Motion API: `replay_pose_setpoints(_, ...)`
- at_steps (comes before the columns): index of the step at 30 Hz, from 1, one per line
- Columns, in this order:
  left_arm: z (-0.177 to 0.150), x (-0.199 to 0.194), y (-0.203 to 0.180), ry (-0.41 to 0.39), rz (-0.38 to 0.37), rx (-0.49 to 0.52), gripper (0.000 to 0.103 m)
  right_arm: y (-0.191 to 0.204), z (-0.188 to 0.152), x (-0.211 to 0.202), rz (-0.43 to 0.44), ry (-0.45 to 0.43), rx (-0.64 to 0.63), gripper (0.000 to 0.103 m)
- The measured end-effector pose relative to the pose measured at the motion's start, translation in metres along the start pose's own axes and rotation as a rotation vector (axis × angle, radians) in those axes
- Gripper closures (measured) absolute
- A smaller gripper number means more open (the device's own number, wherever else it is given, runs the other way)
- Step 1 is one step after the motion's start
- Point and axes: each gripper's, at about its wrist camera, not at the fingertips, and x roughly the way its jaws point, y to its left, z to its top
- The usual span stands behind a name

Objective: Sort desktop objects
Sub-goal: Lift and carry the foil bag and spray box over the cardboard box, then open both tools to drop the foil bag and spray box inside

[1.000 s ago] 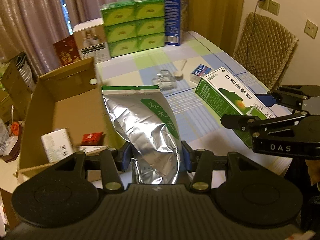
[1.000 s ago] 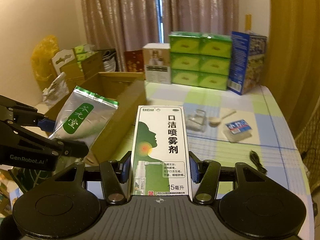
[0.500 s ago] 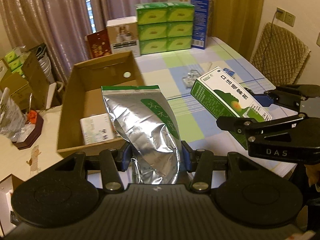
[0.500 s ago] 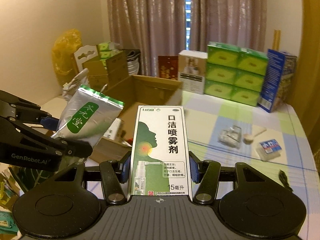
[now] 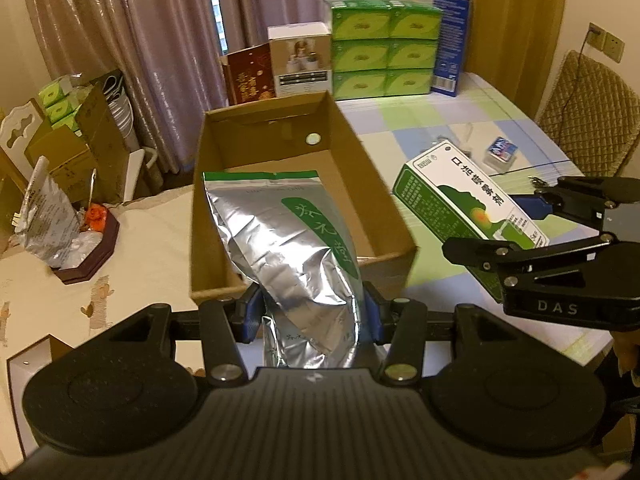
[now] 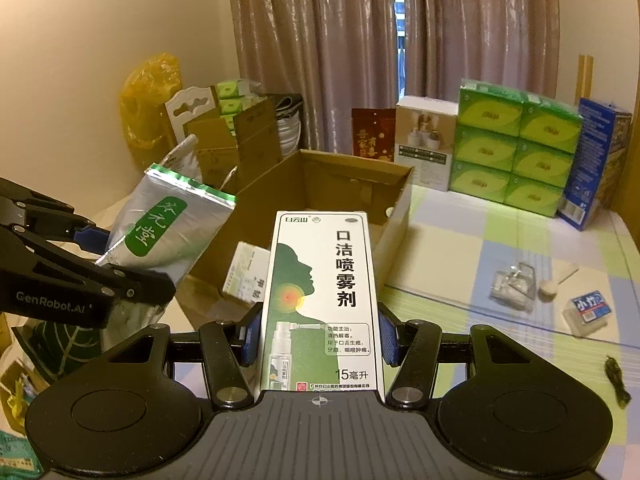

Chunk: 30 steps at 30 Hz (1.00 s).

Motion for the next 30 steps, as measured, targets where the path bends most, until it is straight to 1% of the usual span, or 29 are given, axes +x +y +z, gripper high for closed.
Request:
replay_pose_setpoints(6,0.026,0.018,0.022,0.007,0.019,0.014,0.059,-0.007,0.020,0.031,0.010,0.008,0.052,0.050)
replay_pose_setpoints(14,0.069,0.063,0.037,0.017,0.015,0.064,0.059,-0.022,0.044,0.070,0.006,0.012,0.090,0.050)
replay_pose_setpoints(21,0.088,0.100,0.040,0.023,0.002,0.097,0.059,-0.031,0.051,0.094,0.003,0.013,0.105,0.050)
replay_pose_setpoints(25,0.096,0.116,0.045,0.004,-0.008,0.102,0.058,-0.035,0.051,0.106,-0.003,0.021,0.110,0.050)
replay_pose_setpoints(26,0.098,0.119,0.046,-0.007,-0.008,0.100,0.056,-0.036,0.051,0.109,-0.002,0.025,0.114,0.050)
replay_pose_setpoints(29,0.101,0.123,0.054,-0.040,-0.003,0.056,0.042,-0.038,0.050,0.115,0.004,0.030,0.128,0.050)
replay_pose_setpoints(30,0.102,0.123,0.055,-0.050,-0.002,0.052,0.042,-0.038,0.050,0.117,0.006,0.031,0.127,0.050)
